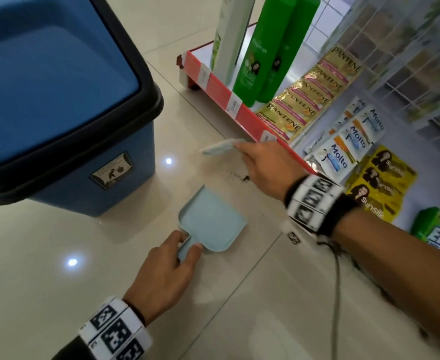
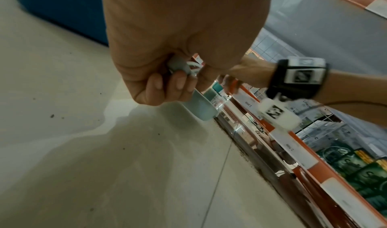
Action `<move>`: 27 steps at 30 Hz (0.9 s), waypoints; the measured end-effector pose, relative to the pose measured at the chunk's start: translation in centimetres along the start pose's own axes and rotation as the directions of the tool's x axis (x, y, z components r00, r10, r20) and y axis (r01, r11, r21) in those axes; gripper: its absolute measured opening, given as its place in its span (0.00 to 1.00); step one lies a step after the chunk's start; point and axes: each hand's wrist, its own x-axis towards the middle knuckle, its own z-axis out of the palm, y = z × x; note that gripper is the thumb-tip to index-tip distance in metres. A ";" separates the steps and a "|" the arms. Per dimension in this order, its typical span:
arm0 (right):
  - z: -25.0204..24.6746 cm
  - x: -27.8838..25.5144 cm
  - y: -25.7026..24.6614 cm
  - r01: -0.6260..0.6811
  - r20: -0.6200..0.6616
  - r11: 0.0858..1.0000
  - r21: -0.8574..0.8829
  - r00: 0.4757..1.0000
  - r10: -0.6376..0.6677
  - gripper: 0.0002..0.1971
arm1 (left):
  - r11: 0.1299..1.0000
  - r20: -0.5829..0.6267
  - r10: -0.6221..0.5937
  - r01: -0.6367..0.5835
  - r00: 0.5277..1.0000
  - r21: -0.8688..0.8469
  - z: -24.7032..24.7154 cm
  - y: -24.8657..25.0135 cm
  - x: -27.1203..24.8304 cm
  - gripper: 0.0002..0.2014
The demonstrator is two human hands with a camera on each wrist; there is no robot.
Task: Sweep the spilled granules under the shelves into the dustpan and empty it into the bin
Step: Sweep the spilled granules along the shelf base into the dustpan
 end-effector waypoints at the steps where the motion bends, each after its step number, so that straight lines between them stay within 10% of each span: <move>1: 0.5 1.4 -0.7 0.020 -0.005 0.999 0.034 1.000 -0.020 0.16 | 1.000 0.011 0.002 -0.002 1.000 0.006 0.1 0.0 -0.2 0.10; 12: 0.0 -5.3 3.9 -0.055 0.313 0.991 -0.123 0.945 0.091 0.18 | 1.000 -0.027 -0.009 0.010 1.000 0.020 -1.4 -0.9 -0.1 0.11; 22: -0.6 -2.6 0.6 0.136 -0.010 0.991 0.017 0.991 -0.136 0.16 | 1.000 -0.026 -0.009 0.009 1.000 0.018 -1.2 -0.2 -0.3 0.09; 27: 0.7 -1.2 -0.1 0.121 0.133 0.993 -0.008 0.984 -0.119 0.19 | 0.997 -0.060 -0.034 0.037 0.998 0.060 -1.3 -0.9 -1.2 0.09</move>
